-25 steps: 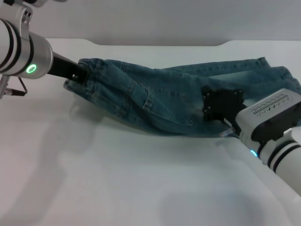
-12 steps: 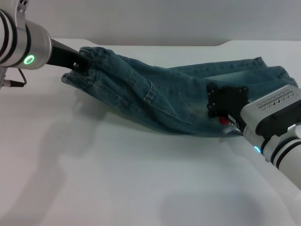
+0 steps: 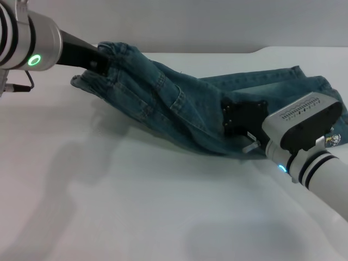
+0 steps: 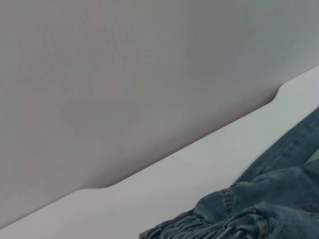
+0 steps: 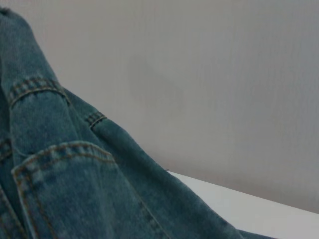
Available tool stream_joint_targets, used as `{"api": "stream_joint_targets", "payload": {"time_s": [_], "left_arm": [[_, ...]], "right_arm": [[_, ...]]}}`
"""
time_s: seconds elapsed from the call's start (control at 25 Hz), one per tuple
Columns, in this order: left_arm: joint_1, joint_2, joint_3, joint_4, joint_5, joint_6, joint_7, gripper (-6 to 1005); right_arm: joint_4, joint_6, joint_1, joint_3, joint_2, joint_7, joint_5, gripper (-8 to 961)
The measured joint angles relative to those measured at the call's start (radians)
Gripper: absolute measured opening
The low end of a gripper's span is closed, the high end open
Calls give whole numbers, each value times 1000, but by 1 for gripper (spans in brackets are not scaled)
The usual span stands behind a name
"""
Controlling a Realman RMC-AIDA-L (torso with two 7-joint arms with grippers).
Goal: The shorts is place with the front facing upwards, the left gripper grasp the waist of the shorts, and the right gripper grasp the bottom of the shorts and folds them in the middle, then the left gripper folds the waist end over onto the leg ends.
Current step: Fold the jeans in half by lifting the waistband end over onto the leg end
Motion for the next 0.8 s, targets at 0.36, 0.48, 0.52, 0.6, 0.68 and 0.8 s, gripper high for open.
{"api": "stream_joint_targets", "payload": {"time_s": [0.36,0.48,0.52,0.6,0.68,0.8], "left_arm": [[0,1,2,-51,-36,2,0,44],[0,1,2,-69,-38,2,0,44],[0,1,4,-76,-38,2,0,44],[0,1,7,-81,-38,2,0,44],[0,1,12,-92,-40,2,0,44],[1,0,13,-107,-43,2,0,44]], "right_arm": [[-9,6,50,-98,1,83,0,-1],[-7,3,60,-127,1,107,0,-1],[-6,3,63,-136,1,113,0,-1],[-3,3,69,-147,1,120,0,-1],[-3,4,71,-153,2,127,0,-1],[-2,4,78,-168,2,147,0,-2]]}}
